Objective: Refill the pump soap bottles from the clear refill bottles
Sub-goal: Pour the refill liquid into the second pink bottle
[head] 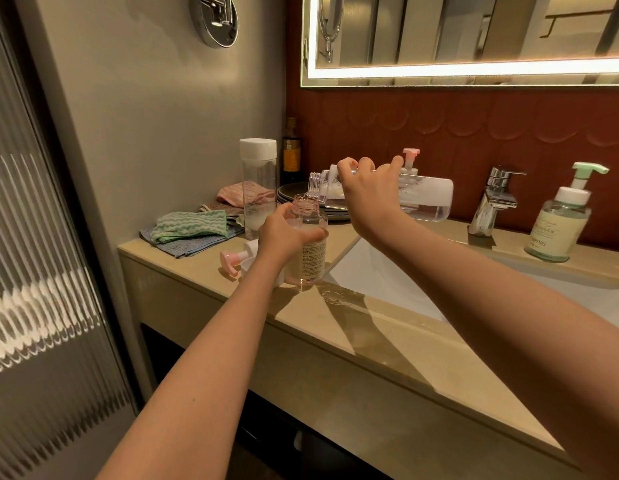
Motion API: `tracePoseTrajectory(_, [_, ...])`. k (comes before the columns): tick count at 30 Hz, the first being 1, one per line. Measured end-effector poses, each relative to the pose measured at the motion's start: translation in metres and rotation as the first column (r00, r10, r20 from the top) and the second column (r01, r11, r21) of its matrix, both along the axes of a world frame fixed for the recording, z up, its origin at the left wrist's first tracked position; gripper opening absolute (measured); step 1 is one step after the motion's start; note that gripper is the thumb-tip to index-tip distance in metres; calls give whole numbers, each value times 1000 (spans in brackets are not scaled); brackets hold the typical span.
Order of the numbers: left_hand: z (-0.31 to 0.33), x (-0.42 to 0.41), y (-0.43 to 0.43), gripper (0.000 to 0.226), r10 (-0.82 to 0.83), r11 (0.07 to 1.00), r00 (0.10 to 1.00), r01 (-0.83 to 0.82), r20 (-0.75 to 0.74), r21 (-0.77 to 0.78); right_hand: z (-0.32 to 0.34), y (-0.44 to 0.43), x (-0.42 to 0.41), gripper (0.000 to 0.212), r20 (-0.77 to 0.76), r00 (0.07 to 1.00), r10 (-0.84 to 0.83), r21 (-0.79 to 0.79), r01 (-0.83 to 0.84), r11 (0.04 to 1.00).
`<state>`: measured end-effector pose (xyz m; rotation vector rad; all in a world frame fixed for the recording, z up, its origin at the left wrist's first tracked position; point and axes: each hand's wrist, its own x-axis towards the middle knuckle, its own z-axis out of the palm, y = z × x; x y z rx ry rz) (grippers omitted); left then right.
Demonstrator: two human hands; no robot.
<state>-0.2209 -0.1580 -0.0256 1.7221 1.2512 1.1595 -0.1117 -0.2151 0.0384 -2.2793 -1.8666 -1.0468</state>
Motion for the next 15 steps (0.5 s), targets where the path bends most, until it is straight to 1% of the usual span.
tracePoseTrajectory(15, [-1,0,2,83,5,1000,1000,-5,-11,7,1,-3,-2,64,11,1000,3,-5,-3,1000])
